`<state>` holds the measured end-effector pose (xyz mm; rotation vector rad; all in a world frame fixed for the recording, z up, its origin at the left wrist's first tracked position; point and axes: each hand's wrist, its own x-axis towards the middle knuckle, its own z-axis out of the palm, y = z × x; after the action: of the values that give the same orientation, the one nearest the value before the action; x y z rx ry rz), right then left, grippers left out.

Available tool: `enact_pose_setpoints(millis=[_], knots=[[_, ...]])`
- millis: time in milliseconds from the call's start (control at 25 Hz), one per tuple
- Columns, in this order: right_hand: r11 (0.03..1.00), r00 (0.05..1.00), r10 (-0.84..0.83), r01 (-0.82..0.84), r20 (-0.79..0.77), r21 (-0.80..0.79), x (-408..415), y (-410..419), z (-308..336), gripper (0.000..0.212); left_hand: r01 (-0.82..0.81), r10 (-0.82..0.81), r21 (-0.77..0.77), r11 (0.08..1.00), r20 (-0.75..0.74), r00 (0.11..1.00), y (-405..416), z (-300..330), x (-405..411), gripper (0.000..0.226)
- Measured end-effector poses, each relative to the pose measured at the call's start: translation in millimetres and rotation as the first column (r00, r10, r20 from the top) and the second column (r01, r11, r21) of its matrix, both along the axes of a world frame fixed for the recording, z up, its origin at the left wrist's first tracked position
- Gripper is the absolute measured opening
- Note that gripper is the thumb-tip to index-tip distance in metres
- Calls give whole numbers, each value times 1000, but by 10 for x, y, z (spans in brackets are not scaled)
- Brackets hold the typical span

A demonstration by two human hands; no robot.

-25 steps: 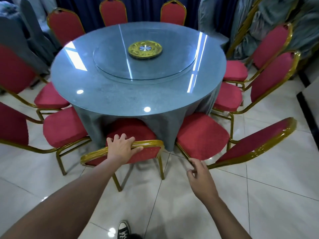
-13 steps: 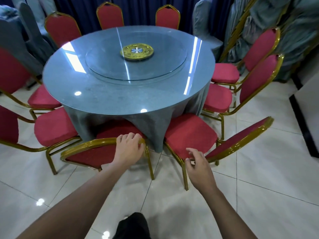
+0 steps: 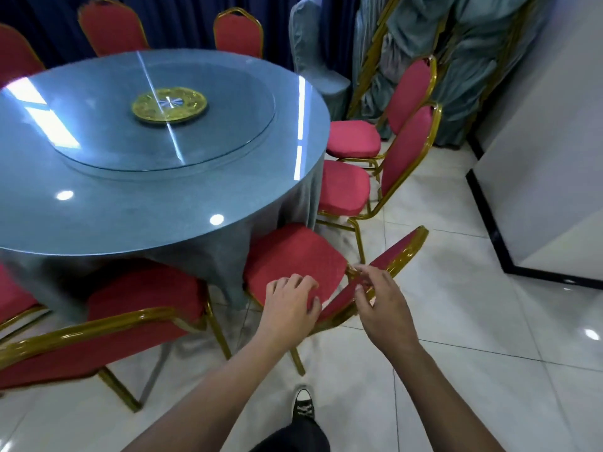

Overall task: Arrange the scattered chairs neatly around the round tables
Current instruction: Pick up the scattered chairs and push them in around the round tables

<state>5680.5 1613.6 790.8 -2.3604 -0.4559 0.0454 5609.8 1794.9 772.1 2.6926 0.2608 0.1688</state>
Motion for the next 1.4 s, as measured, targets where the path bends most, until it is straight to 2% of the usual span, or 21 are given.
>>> enact_pose_setpoints(millis=[160, 320, 440, 560, 720, 840, 1040, 1120, 1240, 1400], knots=[[997, 1000, 9, -8, 11, -74, 545, -277, 57, 33, -11, 9, -66, 998, -25, 1000, -355, -20, 569, 25], [992, 999, -20, 26, 49, -124, 1060, -573, 31, 33, 40, -51, -102, 994, -113, 992, -712, 34, 996, 30], [984, 999, -39, 44, 34, -175, 1321, -888, -79, 34, 46, -88, -211, 976, -195, 977, -987, 66, 1072, 34], [967, 999, -30, 19, -38, -255, 1639, -1149, -282, 44, -16, -57, -309, 951, -225, 973, -1217, 36, 1122, 39], [943, 979, 128, -169, -157, -287, 2041, -1367, -560, 66, -190, 94, -290, 938, -314, 945, -1418, -105, 1250, 46], [915, 957, 252, -284, -145, -288, 2281, -1510, -705, 64, -372, 289, -192, 908, -355, 889, -1629, -274, 1276, 46], [865, 881, 437, -467, -181, -184, 2609, -1428, -811, 68, -697, 676, -23, 717, -223, 702, -1910, -512, 1375, 53], [858, 861, 459, -493, -219, -145, 2706, -1356, -810, 71, -734, 715, -58, 677, -185, 674, -1894, -543, 1445, 55], [801, 808, 513, -572, -291, -177, 3050, -1038, -721, 74, -733, 715, -86, 674, -174, 677, -1637, -487, 1651, 63], [736, 757, 553, -640, -349, -221, 3427, -507, -617, 81, -753, 734, -114, 648, -171, 658, -1186, -473, 1912, 61]])
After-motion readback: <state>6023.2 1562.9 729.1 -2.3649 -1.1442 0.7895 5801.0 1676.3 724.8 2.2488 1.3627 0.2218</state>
